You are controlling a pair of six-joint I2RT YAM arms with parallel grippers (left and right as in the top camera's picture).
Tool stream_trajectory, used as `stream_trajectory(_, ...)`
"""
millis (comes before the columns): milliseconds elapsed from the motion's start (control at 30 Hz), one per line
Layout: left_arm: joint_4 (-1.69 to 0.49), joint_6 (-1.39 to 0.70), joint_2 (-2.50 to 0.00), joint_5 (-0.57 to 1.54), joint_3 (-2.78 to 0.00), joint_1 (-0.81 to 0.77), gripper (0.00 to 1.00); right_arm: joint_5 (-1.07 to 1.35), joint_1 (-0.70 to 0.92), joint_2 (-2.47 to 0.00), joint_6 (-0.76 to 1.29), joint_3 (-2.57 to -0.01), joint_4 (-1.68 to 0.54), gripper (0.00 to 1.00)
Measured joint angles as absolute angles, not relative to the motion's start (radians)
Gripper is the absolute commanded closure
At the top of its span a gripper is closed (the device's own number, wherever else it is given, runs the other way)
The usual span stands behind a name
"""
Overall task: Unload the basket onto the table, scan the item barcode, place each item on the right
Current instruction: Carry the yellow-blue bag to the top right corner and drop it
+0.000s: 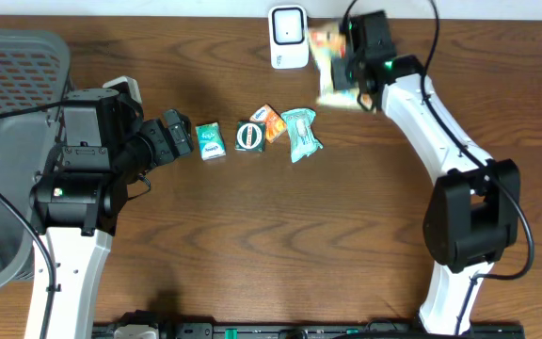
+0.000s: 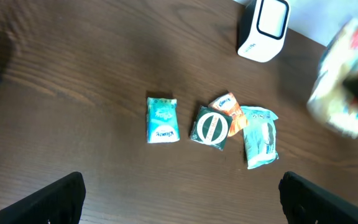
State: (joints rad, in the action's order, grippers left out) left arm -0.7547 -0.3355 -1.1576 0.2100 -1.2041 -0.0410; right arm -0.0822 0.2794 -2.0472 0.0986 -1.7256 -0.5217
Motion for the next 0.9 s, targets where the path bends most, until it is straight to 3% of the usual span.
stream_trajectory(300, -0.754, -0.336, -1.158, 0.210, -1.204, -0.041, 0.02, -0.069, 0.299, -2.077, 0.095, -1.732, 0.026, 0.99)
stream_trajectory(700, -0.755, -0.336, -1.158, 0.210, -1.204, -0.041, 0.02, -0.039, 0.364, -2.402, 0.091, -1.724, 0.672, 0.99)
stream_trajectory(900, -0.755, -0.336, -1.158, 0.210, -1.204, -0.041, 0.02, -0.038, 0.381, -2.436, 0.091, -1.721, 0.803, 0.99)
